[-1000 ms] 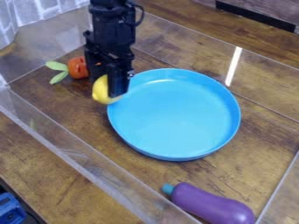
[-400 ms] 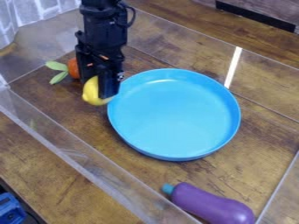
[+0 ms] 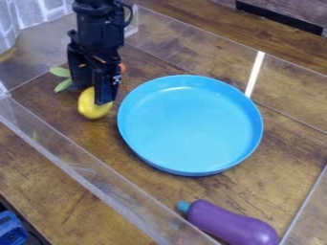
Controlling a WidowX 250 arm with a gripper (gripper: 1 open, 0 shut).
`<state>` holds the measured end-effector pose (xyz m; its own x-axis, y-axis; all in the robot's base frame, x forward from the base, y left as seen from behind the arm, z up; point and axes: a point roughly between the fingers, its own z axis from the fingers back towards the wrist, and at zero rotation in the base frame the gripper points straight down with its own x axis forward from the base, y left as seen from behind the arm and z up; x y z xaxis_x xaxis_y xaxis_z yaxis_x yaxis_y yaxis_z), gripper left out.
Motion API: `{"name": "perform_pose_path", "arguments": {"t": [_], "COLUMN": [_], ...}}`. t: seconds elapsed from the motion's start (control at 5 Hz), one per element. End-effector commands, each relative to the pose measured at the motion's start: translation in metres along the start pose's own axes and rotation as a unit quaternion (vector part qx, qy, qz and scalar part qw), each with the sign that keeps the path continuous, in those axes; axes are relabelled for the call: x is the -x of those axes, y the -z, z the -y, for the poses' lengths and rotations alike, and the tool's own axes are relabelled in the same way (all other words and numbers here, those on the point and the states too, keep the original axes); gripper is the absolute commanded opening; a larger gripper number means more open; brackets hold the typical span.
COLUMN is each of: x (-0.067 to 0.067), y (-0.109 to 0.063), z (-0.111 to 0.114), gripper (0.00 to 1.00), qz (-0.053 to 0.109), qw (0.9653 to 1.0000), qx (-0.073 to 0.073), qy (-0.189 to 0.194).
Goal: Remove the lemon from the blue tray and put it on the table
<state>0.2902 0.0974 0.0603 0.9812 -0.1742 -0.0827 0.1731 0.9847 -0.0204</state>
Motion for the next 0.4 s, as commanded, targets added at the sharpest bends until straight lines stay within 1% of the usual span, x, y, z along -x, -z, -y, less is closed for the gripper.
{"name": "perform_pose_path", "arguments": {"t": [0.0,0.2], "x": [-0.0003,-0.0009], "y": [-0.0092,-0.0029], "z": [-0.0087,-0.0083], "gripper": [1.0,1.0], "qz": [0.021,0.025], "qw": [0.9997,0.9996], "qx": [-0.008,-0.011], "qy": [-0.009,-0.006]}}
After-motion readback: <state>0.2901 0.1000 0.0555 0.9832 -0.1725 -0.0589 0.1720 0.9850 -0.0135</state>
